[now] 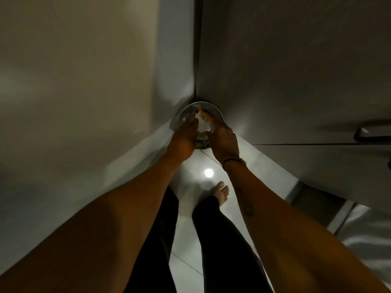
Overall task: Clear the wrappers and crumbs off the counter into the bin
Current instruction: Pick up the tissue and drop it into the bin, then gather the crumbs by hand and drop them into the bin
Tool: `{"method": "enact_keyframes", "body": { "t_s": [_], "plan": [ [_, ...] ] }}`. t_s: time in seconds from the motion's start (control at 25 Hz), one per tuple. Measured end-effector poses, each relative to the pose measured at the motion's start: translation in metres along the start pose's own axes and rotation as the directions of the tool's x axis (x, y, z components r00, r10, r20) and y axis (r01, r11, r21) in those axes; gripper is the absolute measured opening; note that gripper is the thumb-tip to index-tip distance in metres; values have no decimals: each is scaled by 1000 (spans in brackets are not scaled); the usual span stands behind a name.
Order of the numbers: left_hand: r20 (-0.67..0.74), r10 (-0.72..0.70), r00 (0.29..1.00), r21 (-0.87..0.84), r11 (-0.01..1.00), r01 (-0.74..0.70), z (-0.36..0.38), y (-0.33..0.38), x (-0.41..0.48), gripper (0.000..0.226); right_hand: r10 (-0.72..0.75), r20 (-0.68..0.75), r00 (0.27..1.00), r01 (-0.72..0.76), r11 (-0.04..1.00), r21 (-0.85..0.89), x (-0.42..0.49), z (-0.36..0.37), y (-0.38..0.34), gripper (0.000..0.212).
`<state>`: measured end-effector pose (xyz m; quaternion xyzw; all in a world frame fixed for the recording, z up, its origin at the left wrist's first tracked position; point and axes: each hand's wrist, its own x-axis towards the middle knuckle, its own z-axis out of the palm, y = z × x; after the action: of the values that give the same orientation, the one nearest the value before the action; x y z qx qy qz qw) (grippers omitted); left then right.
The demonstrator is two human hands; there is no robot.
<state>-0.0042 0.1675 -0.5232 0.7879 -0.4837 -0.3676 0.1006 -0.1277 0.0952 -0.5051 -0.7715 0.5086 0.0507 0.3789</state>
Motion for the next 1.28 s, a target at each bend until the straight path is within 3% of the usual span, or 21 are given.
{"method": "enact_keyframes", "body": {
  "t_s": [0.08, 0.2, 0.36, 0.48, 0.6, 0.68, 0.76, 0.96, 1.08, 1.28],
  "plan": [
    [27, -2, 1000, 7, 1000, 2, 5, -17, 6, 62, 53, -35, 998, -54, 999, -6, -2, 5, 10, 38],
    [-75, 24, 997, 1, 1000, -24, -18, -14, -37, 62, 52, -86, 995, -56, 998, -36, -46, -12, 5, 49],
    [-138, 207, 968, 156, 970, -185, -92, 49, -114, 63, -160, -264, 951, 111, 976, -190, -123, -83, -46, 66],
    [-296, 328, 897, 153, 943, -294, -156, 118, -159, 59, -286, -477, 831, 203, 954, -219, -167, -158, -93, 62],
    [-446, 527, 724, 209, 848, -488, -221, 194, -174, 57, -333, -703, 629, 279, 940, -196, -196, -246, -127, 55],
    [-474, 600, 645, 234, 792, -564, -260, 248, -162, 58, -318, -778, 542, 259, 944, -205, -205, -297, -140, 52],
    [-474, 626, 620, 242, 769, -591, -291, 300, -135, 58, -278, -789, 548, 191, 960, -205, -197, -339, -147, 48],
    [-212, 605, 768, 378, 775, -507, -335, 368, -51, 62, -245, -583, 774, 116, 961, -250, -136, -403, -158, 29],
    [-111, 642, 758, 489, 700, -521, -340, 368, -24, 55, -298, -533, 792, 94, 922, -376, -112, -411, -157, 17],
    [-181, 677, 714, 549, 671, -497, -341, 360, -17, 21, -341, -545, 766, 91, 896, -434, -109, -408, -150, 19]
  ]
}}
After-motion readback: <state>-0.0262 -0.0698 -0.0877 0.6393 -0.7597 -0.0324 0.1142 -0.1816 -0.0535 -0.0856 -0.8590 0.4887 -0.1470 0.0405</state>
